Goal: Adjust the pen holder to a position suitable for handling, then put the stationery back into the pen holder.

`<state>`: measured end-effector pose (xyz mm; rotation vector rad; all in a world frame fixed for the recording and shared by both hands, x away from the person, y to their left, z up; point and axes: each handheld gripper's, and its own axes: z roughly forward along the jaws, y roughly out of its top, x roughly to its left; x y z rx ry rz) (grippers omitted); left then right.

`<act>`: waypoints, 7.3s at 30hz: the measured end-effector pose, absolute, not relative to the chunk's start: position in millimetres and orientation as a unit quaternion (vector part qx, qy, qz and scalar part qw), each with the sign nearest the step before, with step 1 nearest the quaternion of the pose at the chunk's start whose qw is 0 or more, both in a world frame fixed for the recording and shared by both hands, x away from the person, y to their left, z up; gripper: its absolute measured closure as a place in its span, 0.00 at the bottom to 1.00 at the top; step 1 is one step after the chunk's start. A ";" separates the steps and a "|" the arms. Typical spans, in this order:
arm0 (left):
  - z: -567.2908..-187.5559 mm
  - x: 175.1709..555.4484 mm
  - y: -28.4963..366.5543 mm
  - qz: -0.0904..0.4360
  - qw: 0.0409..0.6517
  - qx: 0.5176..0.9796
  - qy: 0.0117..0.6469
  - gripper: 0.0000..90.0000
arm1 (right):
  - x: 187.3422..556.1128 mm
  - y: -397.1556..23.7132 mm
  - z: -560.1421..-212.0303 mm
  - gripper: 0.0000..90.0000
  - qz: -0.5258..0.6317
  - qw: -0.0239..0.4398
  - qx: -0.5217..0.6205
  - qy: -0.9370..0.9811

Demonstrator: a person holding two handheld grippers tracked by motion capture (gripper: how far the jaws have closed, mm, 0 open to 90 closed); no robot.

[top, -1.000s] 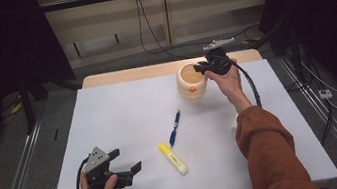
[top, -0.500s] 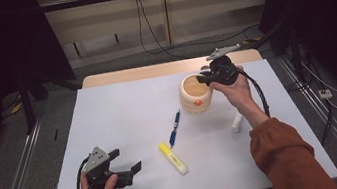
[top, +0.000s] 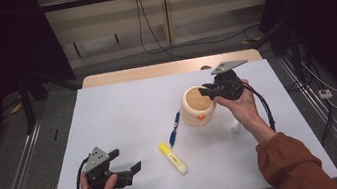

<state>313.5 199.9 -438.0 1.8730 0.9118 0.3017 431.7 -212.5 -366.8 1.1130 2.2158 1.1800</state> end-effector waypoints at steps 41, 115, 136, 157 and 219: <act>-441.2 315.5 200.1 0.114 0.488 0.777 0.381 0.06 | 422.5 -200.2 -409.0 0.63 0.383 0.153 0.437 0.799; -440.8 316.3 197.4 0.112 0.489 0.779 0.376 0.06 | 377.4 -264.1 -410.8 0.14 0.328 0.201 0.549 0.742; -441.9 317.1 198.4 0.106 0.486 0.781 0.377 0.06 | 378.8 -254.0 -426.9 0.33 0.229 0.149 0.660 0.700; -442.0 317.3 198.6 0.102 0.486 0.782 0.377 0.06 | 379.8 -244.3 -438.2 0.63 0.172 0.138 0.697 0.682; -438.7 316.7 197.8 0.125 0.491 0.785 0.357 0.06 | 306.6 -304.6 -406.7 0.76 0.300 0.111 0.549 0.772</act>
